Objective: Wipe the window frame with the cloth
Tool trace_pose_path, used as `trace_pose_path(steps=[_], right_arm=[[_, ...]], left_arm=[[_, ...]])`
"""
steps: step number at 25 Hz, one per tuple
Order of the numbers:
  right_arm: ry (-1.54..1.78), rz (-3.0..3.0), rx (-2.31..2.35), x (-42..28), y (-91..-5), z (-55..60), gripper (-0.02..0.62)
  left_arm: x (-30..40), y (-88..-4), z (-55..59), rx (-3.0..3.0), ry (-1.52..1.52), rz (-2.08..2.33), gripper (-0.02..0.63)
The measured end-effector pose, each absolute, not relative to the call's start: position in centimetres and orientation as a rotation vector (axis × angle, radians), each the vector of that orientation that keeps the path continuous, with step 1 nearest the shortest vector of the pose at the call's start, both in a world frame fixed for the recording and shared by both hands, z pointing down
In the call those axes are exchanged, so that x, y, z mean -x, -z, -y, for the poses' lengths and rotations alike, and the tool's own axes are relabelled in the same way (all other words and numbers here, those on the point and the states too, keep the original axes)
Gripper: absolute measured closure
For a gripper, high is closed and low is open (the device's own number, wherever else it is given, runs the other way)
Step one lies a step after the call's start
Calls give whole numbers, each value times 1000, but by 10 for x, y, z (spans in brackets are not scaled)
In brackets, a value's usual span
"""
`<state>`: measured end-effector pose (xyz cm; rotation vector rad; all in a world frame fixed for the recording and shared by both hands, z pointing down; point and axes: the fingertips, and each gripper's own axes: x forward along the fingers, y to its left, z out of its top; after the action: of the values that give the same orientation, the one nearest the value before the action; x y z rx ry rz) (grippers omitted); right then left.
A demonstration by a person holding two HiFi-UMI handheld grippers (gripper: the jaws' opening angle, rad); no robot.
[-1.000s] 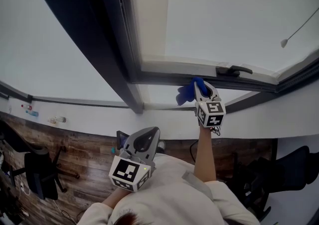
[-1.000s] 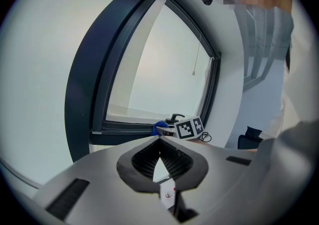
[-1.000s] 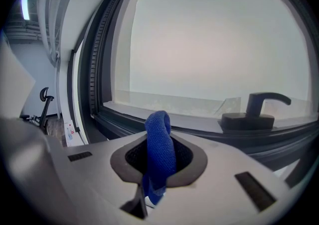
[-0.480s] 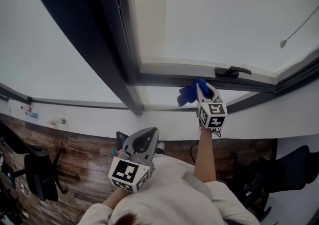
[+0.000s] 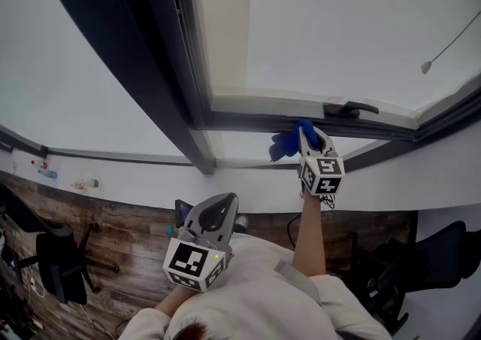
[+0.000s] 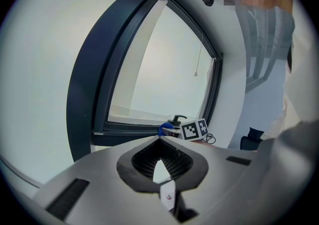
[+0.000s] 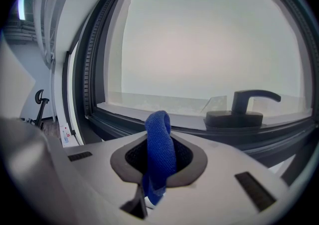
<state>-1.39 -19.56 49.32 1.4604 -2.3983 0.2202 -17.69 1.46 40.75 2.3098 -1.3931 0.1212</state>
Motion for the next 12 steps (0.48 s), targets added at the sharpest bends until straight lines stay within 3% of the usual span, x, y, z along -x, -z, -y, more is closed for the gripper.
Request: trace_pose_path(steps=[12], right_arm=[[-222, 2400, -1466, 6, -493, 197, 545]], left_arm=[[170, -408, -11, -2320, -122, 1377, 600]])
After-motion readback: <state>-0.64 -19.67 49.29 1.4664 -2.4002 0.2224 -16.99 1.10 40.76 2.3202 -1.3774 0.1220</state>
